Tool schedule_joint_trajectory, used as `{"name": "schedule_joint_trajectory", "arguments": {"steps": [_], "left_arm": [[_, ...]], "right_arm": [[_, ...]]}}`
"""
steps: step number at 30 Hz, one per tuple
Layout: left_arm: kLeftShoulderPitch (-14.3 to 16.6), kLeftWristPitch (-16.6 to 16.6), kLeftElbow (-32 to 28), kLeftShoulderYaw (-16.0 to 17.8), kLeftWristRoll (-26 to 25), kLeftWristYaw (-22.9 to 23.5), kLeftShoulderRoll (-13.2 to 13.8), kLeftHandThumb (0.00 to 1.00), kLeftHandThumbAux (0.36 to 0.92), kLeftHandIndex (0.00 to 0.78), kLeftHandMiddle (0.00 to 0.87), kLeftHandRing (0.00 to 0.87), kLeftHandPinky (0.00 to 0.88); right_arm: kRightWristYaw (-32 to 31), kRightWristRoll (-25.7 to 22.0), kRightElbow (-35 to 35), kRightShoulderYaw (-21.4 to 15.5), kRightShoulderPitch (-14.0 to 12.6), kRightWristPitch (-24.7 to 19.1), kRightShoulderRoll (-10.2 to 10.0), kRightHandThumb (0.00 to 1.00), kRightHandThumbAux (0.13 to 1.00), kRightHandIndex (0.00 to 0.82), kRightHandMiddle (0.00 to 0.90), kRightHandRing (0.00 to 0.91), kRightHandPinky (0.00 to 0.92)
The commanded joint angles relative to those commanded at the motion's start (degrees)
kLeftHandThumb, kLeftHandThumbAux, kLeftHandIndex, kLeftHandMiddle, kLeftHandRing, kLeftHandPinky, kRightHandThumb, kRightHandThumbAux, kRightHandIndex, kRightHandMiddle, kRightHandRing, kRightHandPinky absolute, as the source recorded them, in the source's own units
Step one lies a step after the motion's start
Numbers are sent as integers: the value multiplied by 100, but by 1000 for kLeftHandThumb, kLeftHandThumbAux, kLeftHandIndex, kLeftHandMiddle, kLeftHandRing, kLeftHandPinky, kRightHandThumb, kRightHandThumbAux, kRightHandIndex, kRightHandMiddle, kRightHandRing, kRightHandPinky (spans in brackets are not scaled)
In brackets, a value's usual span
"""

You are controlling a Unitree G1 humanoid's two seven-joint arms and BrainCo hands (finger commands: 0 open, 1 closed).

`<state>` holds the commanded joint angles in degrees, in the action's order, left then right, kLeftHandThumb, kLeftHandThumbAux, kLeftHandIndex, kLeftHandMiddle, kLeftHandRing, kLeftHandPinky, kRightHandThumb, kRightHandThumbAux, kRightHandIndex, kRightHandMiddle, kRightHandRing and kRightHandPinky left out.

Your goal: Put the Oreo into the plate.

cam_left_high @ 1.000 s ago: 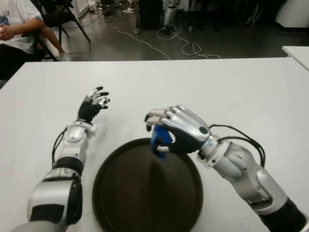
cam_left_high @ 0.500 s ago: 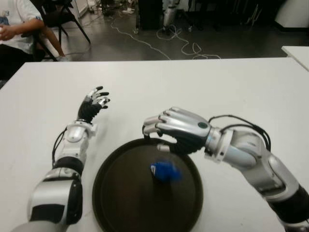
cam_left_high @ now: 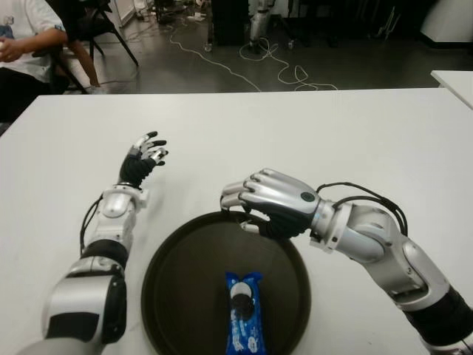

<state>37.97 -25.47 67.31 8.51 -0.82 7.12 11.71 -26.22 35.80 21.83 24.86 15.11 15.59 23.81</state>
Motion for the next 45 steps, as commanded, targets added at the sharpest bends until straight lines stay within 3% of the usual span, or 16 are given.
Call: {"name": "schedule_joint_trajectory", "arguments": {"steps": [5,8,15,23,26,31,38,41,43,45], "left_arm": [[8,19,10,-4,-2,22,8,290,654,138,232,263,313],[10,19,7,-1,-10,31,5,290,649,138,238,269,324],[6,-2,24,-9,0,40,16,278,635,141,240,268,316],[16,14,34,-7,-4,41,13,275,630,143,239,269,312],[15,10,38,-9,-2,43,15,276,630,146,237,266,308],[18,10,44,-23,18,22,22,278,630,145,237,266,312],[16,6,44,-18,3,32,22,282,627,142,235,266,316],[15,11,32,-14,-5,31,16,284,632,141,235,266,318],[15,5,21,-20,1,22,13,277,636,139,235,265,315],[13,4,21,-21,2,22,12,272,636,138,234,264,314]], "right_arm": [[33,-10,-284,-11,58,10,-34,690,727,426,809,828,839],[-268,-171,-106,-108,235,-136,12,688,727,426,803,823,833],[-159,155,-56,-59,59,-23,64,681,730,427,797,816,826],[4,212,-384,-55,126,142,66,677,731,427,788,805,820],[128,109,-535,-119,169,152,-30,680,730,429,786,802,817],[363,-211,-841,-372,130,293,-19,685,729,429,722,737,736],[975,-272,-1237,-561,209,469,-234,682,732,426,643,656,629],[1937,-292,-1895,-848,231,811,-467,680,734,424,617,634,611],[2527,-448,-2697,-1069,484,1114,-596,676,737,421,575,596,585],[2708,-913,-3901,-1312,1002,1354,-730,673,740,415,524,545,554]]}}
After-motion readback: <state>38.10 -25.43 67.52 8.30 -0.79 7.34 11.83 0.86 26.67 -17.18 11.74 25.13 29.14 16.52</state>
